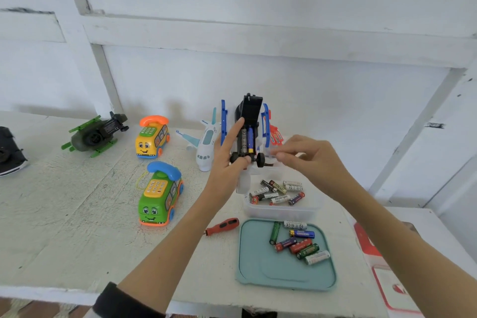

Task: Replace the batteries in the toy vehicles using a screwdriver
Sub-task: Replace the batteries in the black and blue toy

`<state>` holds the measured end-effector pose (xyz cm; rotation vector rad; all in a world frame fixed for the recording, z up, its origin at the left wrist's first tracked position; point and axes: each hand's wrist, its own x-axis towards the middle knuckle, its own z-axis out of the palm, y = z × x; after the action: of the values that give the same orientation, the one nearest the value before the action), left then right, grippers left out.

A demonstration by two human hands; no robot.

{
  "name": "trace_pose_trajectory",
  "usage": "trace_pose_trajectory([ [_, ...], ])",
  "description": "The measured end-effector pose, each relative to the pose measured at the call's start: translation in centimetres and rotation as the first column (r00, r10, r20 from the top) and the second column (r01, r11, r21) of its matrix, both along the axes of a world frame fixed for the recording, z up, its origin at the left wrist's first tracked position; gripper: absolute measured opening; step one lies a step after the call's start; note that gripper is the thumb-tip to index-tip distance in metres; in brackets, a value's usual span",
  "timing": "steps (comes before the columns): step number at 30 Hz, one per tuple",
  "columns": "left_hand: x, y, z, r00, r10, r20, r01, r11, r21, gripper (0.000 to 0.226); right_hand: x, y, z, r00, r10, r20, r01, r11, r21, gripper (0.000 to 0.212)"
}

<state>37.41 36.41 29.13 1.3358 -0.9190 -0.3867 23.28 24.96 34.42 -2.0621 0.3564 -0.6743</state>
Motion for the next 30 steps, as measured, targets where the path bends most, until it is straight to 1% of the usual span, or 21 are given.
trace_pose_trajectory([
  [2, 0.0, 0.0, 0.1, 1.000, -0.001, -0.012, 0.001, 1.000, -0.001, 0.073, -1.8, -0.2, -1.1, 0.991, 0.033, -0.128, -0.036, 0.999, -0.020, 0.011],
  [4, -0.2, -0.2, 0.1, 1.000, -0.009, -0.019, 0.008, 1.000, -0.005, 0.072, -3.4, -0.4, -2.7, 0.948, 0.092, -0.304, -0.105, 0.994, -0.026, 0.012],
  [5, -0.2, -0.3, 0.0, 1.000, -0.013, -0.015, 0.013, 1.000, -0.004, 0.072, -4.1, -0.5, -3.8, 0.910, 0.106, -0.401, -0.145, 0.987, -0.068, 0.012],
  [7, -0.6, -0.5, -0.2, 1.000, -0.019, -0.002, 0.019, 1.000, 0.008, 0.071, -5.0, -0.6, -6.1, 0.821, 0.056, -0.568, -0.231, 0.943, -0.240, 0.012],
  [8, -0.8, -0.6, -0.3, 1.000, -0.026, -0.003, 0.026, 1.000, 0.012, 0.071, -5.2, -0.5, -7.1, 0.786, 0.012, -0.618, -0.262, 0.912, -0.317, 0.015],
  [9, -1.0, -0.7, -0.4, 0.999, -0.035, -0.003, 0.035, 0.999, 0.013, 0.071, -5.4, -0.3, -7.9, 0.763, -0.025, -0.646, -0.270, 0.896, -0.354, 0.019],
  [11, -1.3, -0.8, -0.5, 0.999, -0.048, -0.003, 0.048, 0.999, 0.013, 0.071, -5.6, 0.2, -8.9, 0.741, -0.070, -0.668, -0.249, 0.895, -0.370, 0.026],
  [14, -1.7, -1.0, -0.4, 0.998, -0.056, -0.002, 0.056, 0.998, 0.026, 0.073, -5.3, 1.1, -9.8, 0.735, -0.110, -0.669, -0.243, 0.878, -0.412, 0.032],
  [17, -1.9, -1.0, -0.2, 0.999, -0.049, -0.003, 0.049, 0.999, 0.022, 0.074, -4.9, 1.7, -10.5, 0.748, -0.127, -0.651, -0.239, 0.864, -0.444, 0.030],
  [20, -2.1, -0.9, -0.1, 0.999, -0.052, -0.013, 0.052, 0.998, 0.019, 0.074, -4.7, 2.0, -11.2, 0.808, -0.109, -0.580, -0.226, 0.851, -0.475, 0.021],
  [22, -2.2, -0.8, 0.0, 0.999, -0.051, -0.011, 0.052, 0.999, 0.013, 0.074, -4.6, 1.9, -11.6, 0.844, -0.072, -0.532, -0.217, 0.860, -0.462, 0.017],
  [25, -1.9, -0.6, -0.1, 0.999, -0.045, -0.011, 0.045, 0.999, 0.007, 0.073, -4.4, 1.9, -11.2, 0.893, -0.009, -0.451, -0.164, 0.925, -0.343, 0.014],
  [26, -1.8, -0.6, -0.1, 0.999, -0.045, -0.008, 0.045, 0.999, 0.003, 0.071, -4.3, 1.9, -10.6, 0.915, -0.008, -0.403, -0.112, 0.955, -0.274, 0.012],
  [28, -1.6, -0.5, -0.1, 0.999, -0.038, -0.009, 0.038, 0.999, 0.002, 0.070, -4.2, 2.2, -8.8, 0.952, -0.032, -0.306, 0.006, 0.996, -0.084, 0.005],
  [30, -1.5, -0.4, 0.0, 0.999, -0.035, -0.029, 0.035, 0.999, -0.007, 0.070, -3.8, 2.3, -6.6, 0.977, -0.034, -0.209, 0.054, 0.995, 0.090, 0.004],
])
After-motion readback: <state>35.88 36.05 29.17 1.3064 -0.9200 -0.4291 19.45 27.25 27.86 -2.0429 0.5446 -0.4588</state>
